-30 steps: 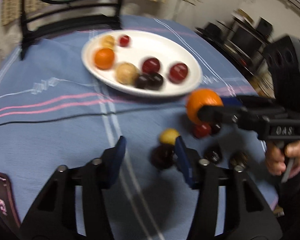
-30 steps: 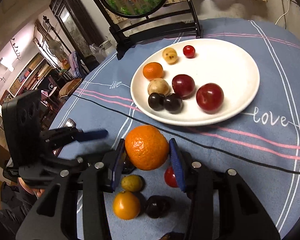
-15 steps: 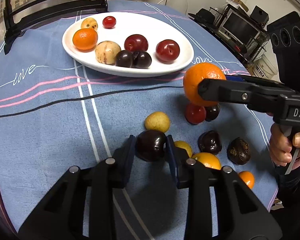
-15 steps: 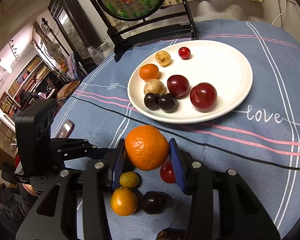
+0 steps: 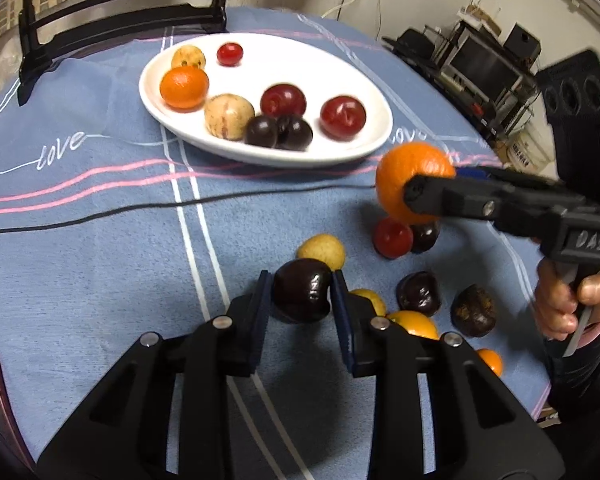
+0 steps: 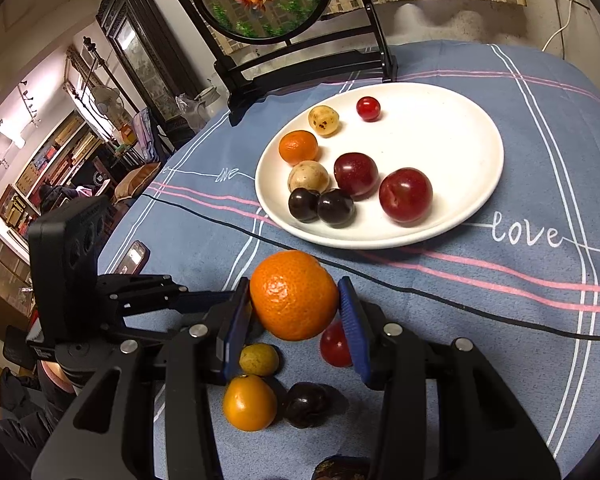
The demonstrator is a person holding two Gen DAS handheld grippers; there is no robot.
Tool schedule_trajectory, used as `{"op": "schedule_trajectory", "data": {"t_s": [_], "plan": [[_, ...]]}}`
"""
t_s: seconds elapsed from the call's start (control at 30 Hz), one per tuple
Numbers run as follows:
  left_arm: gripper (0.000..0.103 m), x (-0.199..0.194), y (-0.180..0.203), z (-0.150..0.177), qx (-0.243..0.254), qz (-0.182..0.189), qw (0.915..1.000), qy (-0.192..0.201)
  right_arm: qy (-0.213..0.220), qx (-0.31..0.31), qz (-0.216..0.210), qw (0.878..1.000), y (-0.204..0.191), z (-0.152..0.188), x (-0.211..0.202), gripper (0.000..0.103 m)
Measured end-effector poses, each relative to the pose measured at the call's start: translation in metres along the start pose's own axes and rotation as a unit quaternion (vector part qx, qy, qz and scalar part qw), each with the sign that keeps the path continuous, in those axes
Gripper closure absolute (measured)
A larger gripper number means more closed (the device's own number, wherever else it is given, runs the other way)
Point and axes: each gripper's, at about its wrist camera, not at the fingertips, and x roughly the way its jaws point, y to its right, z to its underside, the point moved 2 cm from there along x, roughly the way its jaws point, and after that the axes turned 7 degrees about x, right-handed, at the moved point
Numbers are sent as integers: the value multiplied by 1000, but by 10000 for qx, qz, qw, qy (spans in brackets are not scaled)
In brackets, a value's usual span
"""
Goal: Organize fruits
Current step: 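Place the dark plum and orange on the plate and open both tools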
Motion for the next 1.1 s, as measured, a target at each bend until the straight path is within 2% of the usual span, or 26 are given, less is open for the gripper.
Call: {"op": "schedule_trajectory", "data": {"t_s": [0.07, 0.17, 0.27, 0.33, 0.43, 0.57, 0.6, 0.63, 0.67, 0.73, 0.87, 0.9, 1.03, 1.1], "plan": [[73, -8, -1, -5, -45, -67, 9998, 175, 107, -24, 0, 9999, 0, -4, -2, 59], [73, -16, -3, -26, -139, -265, 9984, 479, 600, 14, 203, 9980, 8, -22, -5, 59], [73, -17, -5, -61, -154, -783, 9931, 858, 1034, 102, 528, 9932, 23, -38, -4, 59], [73, -14, -8, -78, -148, -974, 9903, 979, 1219, 255, 700, 9897, 40, -51, -1, 59], [73, 0, -12, -99, -161, -1160, 9882, 983, 1276, 479, 746, 9879, 60, -60, 2, 59], [70, 22, -16, -110, -182, -1378, 9868, 824, 1197, 420, 799, 9887, 65, -67, 13, 58], [64, 24, -17, -110, -217, -1516, 9850, 794, 1167, 420, 798, 9891, 66, -65, 14, 52], [37, 23, -18, -109, -230, -1660, 9827, 784, 1138, 414, 843, 9890, 65, -64, 13, 47], [24, 19, -18, -107, -225, -1729, 9811, 834, 1134, 390, 878, 9889, 62, -63, 11, 46], [22, 4, -15, -101, -115, -1905, 9759, 1060, 1230, 230, 909, 9880, 55, -58, 0, 44], [14, -15, -16, -79, -222, -1921, 9742, 1166, 1148, -94, 796, 9901, 40, -36, -13, 44], [14, -16, -19, -70, -301, -1940, 9739, 1138, 1060, -142, 742, 9915, 37, -30, -14, 44], [14, -17, -27, -40, -320, -2392, 9655, 975, 680, -429, 701, 9943, 32, 2, -15, 44], [14, -20, -34, -30, -490, -2341, 9667, 904, 498, -548, 686, 9949, 32, 16, -15, 44]]}}
